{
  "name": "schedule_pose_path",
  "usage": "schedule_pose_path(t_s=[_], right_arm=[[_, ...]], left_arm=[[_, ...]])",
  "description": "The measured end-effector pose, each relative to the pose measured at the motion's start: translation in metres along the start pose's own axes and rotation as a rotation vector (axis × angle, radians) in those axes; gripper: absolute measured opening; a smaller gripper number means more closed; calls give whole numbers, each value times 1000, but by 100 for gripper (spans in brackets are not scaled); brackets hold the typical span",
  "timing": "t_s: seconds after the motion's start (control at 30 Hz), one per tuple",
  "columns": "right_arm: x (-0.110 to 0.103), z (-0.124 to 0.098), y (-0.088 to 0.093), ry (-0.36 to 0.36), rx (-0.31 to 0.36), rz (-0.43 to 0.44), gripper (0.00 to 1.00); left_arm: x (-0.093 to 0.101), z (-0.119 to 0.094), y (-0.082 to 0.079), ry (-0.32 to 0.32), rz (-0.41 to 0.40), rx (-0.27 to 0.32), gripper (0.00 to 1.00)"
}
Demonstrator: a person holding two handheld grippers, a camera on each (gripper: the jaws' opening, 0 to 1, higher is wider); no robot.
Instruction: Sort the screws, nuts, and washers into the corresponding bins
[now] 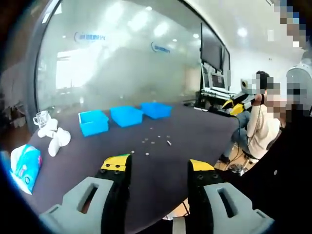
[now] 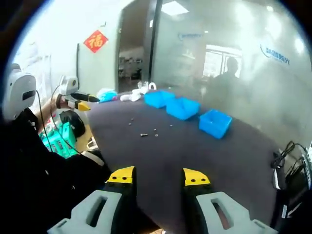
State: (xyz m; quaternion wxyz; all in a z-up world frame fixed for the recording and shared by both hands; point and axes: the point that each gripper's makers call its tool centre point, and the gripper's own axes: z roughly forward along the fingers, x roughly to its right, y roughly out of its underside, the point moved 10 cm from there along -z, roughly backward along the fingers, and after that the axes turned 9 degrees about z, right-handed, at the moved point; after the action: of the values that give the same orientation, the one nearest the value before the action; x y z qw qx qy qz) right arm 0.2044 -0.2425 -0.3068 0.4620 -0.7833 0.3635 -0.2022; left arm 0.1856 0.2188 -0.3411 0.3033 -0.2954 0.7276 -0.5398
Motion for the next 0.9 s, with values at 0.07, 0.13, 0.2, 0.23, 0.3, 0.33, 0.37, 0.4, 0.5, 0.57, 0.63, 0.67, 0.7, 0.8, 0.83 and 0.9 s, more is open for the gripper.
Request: schedule_pose_path(t_s=[0.07, 0.13, 0.2, 0.23, 0.3, 0.33, 0.37, 0.4, 0.5, 0.57, 0.63, 0.67, 0.7, 0.8, 0.83, 0.9], right_arm=[[-1, 4, -4, -9, -3, -9, 32], [-2, 8, -8, -19, -9, -18, 32], [-2, 12, -11, -26, -14, -24, 32], [-2, 14, -12, -28, -21, -29, 31], [0, 21, -15, -26, -37, -34, 31], [0, 24, -17, -31, -47, -41, 31], [1, 27, -18, -34, -56, -45, 31], [1, 30, -20, -36, -67, -51, 31], [1, 40, -23, -52, -88, -74, 31], [0, 46, -25, -65, -106, -84, 31], [-1, 53, -27, -78, -125, -99, 31], [-3, 59, -28, -87, -139, -114, 31], [-4, 63, -30, -94, -146, -120, 31], [-8, 77, -35, -127, -164, -132, 32], [-9, 82, -36, -135, -170, -137, 32], [-11, 92, -39, -148, -184, -152, 32]], left_arm=[[0, 0, 0, -3, 4, 0, 42], [0, -1, -1, -7, 6, 2, 42], [0, -2, -1, -9, 4, 5, 42], [0, -2, -1, -10, 3, 7, 42], [0, -3, -1, -12, 0, 8, 42], [1, -3, -1, -16, -2, 9, 42], [1, -3, -1, -16, -5, 10, 42], [1, -4, -1, -17, -7, 11, 42], [2, -5, -1, -24, -7, 14, 42], [2, -7, -2, -28, -7, 18, 42], [2, -9, -3, -35, -9, 23, 42], [2, -10, -3, -39, -11, 25, 42], [2, -11, -2, -43, -13, 26, 42], [1, -14, 0, -56, -20, 24, 42], [1, -15, 1, -60, -22, 25, 42], [0, -16, 2, -68, -29, 25, 42]])
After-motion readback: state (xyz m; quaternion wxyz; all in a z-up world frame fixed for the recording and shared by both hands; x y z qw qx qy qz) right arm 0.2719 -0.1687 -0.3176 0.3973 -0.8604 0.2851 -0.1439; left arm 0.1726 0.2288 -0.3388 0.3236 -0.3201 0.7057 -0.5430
